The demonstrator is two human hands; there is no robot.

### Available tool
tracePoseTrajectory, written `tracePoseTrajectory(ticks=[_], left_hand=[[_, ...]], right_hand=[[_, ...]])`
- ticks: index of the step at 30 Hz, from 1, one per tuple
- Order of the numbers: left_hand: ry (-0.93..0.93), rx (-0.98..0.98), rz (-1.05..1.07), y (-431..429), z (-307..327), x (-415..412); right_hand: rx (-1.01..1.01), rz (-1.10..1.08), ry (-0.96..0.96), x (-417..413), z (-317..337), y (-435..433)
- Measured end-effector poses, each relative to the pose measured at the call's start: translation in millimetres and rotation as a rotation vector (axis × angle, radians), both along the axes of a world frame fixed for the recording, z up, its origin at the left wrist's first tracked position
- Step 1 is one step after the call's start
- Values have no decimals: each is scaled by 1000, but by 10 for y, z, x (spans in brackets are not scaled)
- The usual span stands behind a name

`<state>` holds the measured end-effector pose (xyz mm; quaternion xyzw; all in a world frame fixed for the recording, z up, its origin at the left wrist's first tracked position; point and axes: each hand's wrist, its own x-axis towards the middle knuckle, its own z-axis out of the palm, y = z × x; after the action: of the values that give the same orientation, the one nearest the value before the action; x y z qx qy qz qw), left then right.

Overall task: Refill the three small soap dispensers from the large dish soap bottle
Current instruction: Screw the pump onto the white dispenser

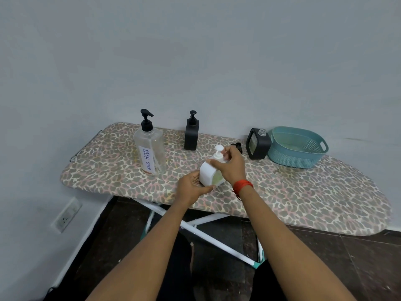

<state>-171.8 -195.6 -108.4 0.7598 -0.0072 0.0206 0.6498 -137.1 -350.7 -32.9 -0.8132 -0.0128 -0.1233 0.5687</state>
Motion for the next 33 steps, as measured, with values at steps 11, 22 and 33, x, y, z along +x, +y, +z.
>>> tracePoseTrajectory(ticks=[11,22,33], left_hand=[[17,-26,-10,-1,11,8],[17,6,-3,18,-24,23],[21,3,9,-6,-3,1]], right_hand=[[-12,232,52,15,41,-271],[-83,118,130,71,132,-59],[-127,55,173,92,180,-93]])
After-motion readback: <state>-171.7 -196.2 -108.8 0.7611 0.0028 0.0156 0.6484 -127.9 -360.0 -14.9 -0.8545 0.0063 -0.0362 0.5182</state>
